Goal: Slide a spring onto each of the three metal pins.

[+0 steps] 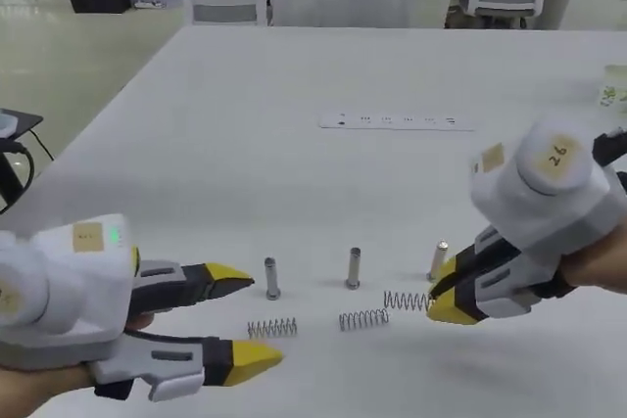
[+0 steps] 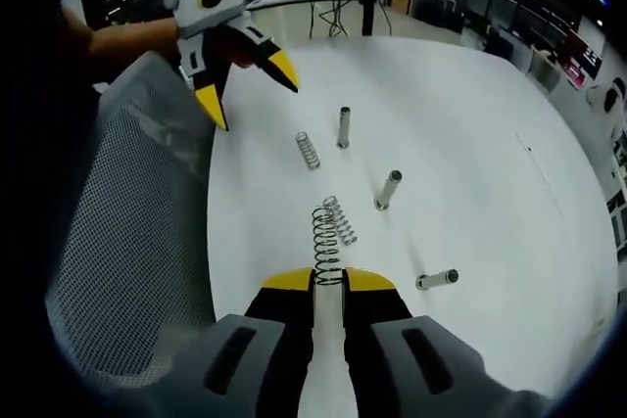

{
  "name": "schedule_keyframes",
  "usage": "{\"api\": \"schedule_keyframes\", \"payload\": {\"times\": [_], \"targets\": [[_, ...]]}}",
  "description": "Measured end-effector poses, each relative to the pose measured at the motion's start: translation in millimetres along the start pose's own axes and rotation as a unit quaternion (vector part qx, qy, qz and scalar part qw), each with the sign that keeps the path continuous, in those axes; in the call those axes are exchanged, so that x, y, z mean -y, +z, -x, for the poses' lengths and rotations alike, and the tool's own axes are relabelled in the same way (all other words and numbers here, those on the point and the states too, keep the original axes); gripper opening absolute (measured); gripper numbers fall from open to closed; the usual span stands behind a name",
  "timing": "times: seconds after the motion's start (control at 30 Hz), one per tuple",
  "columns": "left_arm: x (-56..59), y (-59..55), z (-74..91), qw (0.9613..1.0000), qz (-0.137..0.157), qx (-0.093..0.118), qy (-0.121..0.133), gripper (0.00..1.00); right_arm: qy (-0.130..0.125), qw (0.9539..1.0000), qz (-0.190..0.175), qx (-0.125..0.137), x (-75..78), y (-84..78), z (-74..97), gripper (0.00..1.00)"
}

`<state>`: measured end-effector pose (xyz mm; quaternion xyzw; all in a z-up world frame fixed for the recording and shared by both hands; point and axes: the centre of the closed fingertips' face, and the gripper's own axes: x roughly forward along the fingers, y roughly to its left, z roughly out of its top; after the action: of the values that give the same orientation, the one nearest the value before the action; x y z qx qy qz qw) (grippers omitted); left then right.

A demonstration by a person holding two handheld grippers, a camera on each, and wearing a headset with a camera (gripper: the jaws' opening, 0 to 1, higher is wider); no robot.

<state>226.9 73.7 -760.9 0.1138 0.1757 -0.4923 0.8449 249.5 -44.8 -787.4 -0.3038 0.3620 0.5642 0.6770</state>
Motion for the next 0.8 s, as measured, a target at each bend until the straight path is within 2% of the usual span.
{"api": "schedule_keyframes", "payload": {"times": [0.23, 0.33, 0.57, 0.8], "targets": [[5.8, 15.9, -15.6, 0.9993, -0.020, 0.006, -0.033, 0.37, 0.009, 0.9998, 0.019, 0.007, -8.1, 19.7, -0.1, 0.08], [7.2, 17.9, -20.1, 0.9985, -0.033, -0.001, -0.043, 0.36, 0.009, 0.9995, 0.028, 0.009, -9.6, 26.6, -0.2, 0.08], [10.2, 27.3, -29.5, 0.9970, -0.044, 0.002, -0.064, 0.31, 0.012, 0.9989, 0.042, 0.018, -13.4, 41.6, -0.3, 0.08], [13.5, 30.7, -36.2, 0.9953, -0.059, 0.000, -0.077, 0.27, 0.012, 0.9981, 0.057, 0.020, -18.8, 50.7, -0.7, 0.08]]}}
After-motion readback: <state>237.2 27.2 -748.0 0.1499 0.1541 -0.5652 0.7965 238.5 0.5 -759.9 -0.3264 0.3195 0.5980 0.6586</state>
